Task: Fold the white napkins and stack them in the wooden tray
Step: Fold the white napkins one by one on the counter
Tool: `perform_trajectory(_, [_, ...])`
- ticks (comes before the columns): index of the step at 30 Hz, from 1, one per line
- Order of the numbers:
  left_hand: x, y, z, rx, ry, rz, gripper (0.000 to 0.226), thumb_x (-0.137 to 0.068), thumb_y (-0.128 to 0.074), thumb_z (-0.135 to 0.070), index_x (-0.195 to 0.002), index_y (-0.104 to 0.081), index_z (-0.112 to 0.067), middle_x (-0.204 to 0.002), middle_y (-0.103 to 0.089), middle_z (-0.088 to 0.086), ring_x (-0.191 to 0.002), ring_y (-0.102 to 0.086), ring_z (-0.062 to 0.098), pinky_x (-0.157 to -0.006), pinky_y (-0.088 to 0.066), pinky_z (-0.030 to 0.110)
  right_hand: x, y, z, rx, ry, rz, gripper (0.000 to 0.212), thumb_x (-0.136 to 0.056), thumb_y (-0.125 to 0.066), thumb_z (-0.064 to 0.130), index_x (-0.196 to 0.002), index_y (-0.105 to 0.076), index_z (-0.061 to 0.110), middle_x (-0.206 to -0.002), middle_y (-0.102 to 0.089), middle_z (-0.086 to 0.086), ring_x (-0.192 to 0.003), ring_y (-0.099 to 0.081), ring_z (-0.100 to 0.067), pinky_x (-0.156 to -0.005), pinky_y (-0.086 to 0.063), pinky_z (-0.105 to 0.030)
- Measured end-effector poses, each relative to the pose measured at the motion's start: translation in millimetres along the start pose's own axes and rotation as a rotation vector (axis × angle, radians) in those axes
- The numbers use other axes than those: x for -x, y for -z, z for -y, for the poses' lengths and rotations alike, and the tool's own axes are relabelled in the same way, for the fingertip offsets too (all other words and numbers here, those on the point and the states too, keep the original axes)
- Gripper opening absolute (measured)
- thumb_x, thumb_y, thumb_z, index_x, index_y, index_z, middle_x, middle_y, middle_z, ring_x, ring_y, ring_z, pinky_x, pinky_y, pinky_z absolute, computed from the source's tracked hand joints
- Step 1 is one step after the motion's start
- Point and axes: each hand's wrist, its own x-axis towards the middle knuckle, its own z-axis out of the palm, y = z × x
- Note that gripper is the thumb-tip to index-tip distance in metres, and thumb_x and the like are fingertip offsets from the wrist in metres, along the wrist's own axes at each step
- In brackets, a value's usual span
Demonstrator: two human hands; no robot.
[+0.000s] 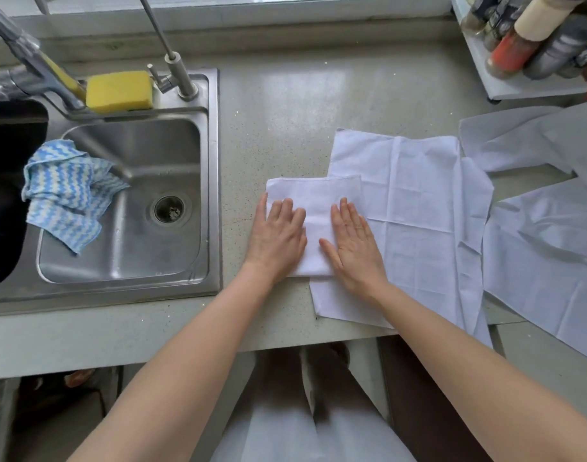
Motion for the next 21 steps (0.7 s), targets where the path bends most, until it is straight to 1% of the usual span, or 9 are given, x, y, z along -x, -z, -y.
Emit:
perform_trajectory(1, [-6.4,0.9,-1.1,0.026,0.017,-0.023,0.031,-0.091,-0.051,-0.033,-0.11,-0.058,-0.009,-0.122,-0.057,0.016,-0.111,-0.054,0.031,-0.11,-0.032,0.043,-4.3,0.8,-1.2,0.011,-0.019,-0.014,0.065,-0.102,-0.03,0.04,-0.152,0.003,0.013,-0.159,0.012,-0.002,-0.14,0.021,-0.005,-0.114,0.018,-0.021])
perform_trajectory(2, [-9.4,-0.6,-3.0,0.096,0.048,-0.024,0.035,-0.092,-0.053,-0.033,-0.115,-0.057,-0.008,-0.127,-0.054,0.018,-0.117,-0.051,0.031,-0.11,-0.032,0.039,-7.9,1.5,-2.8,0.022,-0.032,-0.028,0.064,-0.102,-0.03,0.039,-0.152,0.002,0.012,-0.16,0.009,-0.003,-0.141,0.019,-0.006,-0.114,0.018,-0.021])
perform_trajectory(4, [-6.0,-11.7,-8.2,0.259,0.122,0.034,0.055,-0.098,-0.041,-0.038,-0.143,-0.036,-0.008,-0.153,-0.026,0.019,-0.143,-0.023,0.031,-0.118,-0.01,0.037,-15.0,2.8,-8.3,0.041,-0.041,-0.045,0.064,-0.102,-0.031,0.038,-0.152,-0.001,0.012,-0.16,0.006,-0.004,-0.146,0.011,-0.011,-0.114,0.016,-0.022])
perform_trajectory(5, [-3.1,-17.7,-9.3,0.282,0.147,0.054,0.063,-0.099,-0.035,-0.04,-0.151,-0.019,-0.009,-0.159,-0.01,0.015,-0.148,-0.007,0.027,-0.119,0.002,0.035,-20.7,4.1,-12.1,0.054,-0.037,-0.045,0.063,-0.102,-0.031,0.037,-0.152,-0.002,0.012,-0.16,0.004,-0.005,-0.147,0.008,-0.013,-0.115,0.014,-0.023])
perform_trajectory(7, [-0.3,-24.7,-7.8,0.253,0.159,0.056,0.07,-0.099,-0.029,-0.045,-0.153,-0.001,-0.012,-0.16,0.005,0.012,-0.148,0.007,0.025,-0.118,0.011,0.033,-39.3,9.3,-19.8,0.07,-0.03,-0.051,0.063,-0.102,-0.031,0.037,-0.152,-0.003,0.012,-0.161,0.003,-0.005,-0.148,0.005,-0.016,-0.116,0.01,-0.025])
perform_trajectory(11, [-3.0,-23.0,-6.1,0.24,0.161,0.053,0.071,-0.096,-0.029,-0.044,-0.153,-0.001,-0.013,-0.16,0.007,0.014,-0.148,0.007,0.026,-0.118,0.01,0.034,-69.5,23.3,-28.4,0.059,-0.067,-0.08,0.063,-0.102,-0.032,0.036,-0.152,-0.005,0.009,-0.161,0.001,-0.007,-0.148,0.003,-0.017,-0.118,0.007,-0.028])
perform_trajectory(15, [-1.8,-22.0,-7.1,0.242,0.164,0.065,0.07,-0.097,-0.029,-0.042,-0.153,-0.001,-0.013,-0.16,0.006,0.013,-0.148,0.007,0.026,-0.118,0.01,0.033,-46.6,17.7,-23.6,0.12,0.007,-0.114,0.067,-0.1,-0.038,0.036,-0.151,-0.01,0.002,-0.159,-0.003,-0.015,-0.148,0.0,-0.022,-0.119,0.006,-0.031])
perform_trajectory(18, [-3.1,-21.3,-7.2,0.247,0.167,0.07,0.07,-0.097,-0.029,-0.043,-0.153,0.0,-0.013,-0.16,0.007,0.012,-0.148,0.007,0.025,-0.117,0.011,0.033,-9.9,12.0,-23.1,0.138,0.076,-0.067,0.069,-0.1,-0.039,0.038,-0.15,-0.009,0.001,-0.158,-0.002,-0.015,-0.146,0.004,-0.021,-0.12,0.006,-0.032])
perform_trajectory(21, [-2.9,-19.8,-5.1,0.229,0.147,0.087,0.073,-0.097,-0.026,-0.05,-0.153,0.002,-0.012,-0.16,0.01,0.013,-0.148,0.01,0.026,-0.118,0.009,0.035,28.8,15.1,-29.4,0.209,0.141,0.074,0.07,-0.1,-0.03,0.045,-0.149,0.005,0.008,-0.157,0.013,-0.008,-0.146,0.014,-0.019,-0.118,0.013,-0.03])
